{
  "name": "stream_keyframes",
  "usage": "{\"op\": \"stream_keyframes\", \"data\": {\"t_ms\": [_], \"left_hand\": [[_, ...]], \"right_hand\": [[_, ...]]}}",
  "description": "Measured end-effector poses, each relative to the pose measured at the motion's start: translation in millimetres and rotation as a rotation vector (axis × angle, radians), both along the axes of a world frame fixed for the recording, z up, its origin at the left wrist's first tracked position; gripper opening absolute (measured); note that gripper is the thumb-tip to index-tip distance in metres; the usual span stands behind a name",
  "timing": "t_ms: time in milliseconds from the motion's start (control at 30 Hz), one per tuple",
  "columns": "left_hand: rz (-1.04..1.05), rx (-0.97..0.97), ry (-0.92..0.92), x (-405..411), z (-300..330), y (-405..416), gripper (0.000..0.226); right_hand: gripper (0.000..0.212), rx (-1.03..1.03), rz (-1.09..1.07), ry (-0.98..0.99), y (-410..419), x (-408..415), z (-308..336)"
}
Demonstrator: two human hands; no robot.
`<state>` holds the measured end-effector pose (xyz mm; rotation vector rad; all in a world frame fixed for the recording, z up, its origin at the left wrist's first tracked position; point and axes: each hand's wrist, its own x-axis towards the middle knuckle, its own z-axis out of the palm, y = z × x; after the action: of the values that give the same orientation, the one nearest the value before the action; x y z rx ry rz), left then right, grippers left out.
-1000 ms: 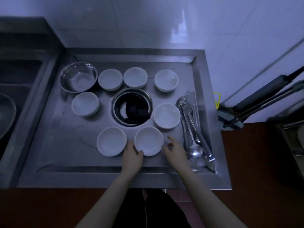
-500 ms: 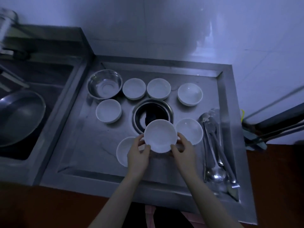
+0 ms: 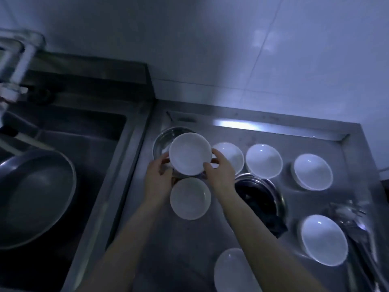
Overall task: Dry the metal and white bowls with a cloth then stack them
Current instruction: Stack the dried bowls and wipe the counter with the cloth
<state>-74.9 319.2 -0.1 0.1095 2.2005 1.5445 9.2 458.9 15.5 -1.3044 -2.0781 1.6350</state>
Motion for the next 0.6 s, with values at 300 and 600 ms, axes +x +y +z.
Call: {"op": "stream_keyframes", "data": {"t_ms": [300,600], "left_hand": [[-0.192,-0.244,0.029,-83.7,-32.7,-4.3,0.045],[-0.408,-0.492,0.255,-77.3,-33.0,-9.3,0.033]], "right_hand": [[0.038,0.042,0.095,-0.267,-5.0,-75.2,-29.6],[0.037,0.031,0.104,-0.282,-13.5,-73.0,-29.4]]}}
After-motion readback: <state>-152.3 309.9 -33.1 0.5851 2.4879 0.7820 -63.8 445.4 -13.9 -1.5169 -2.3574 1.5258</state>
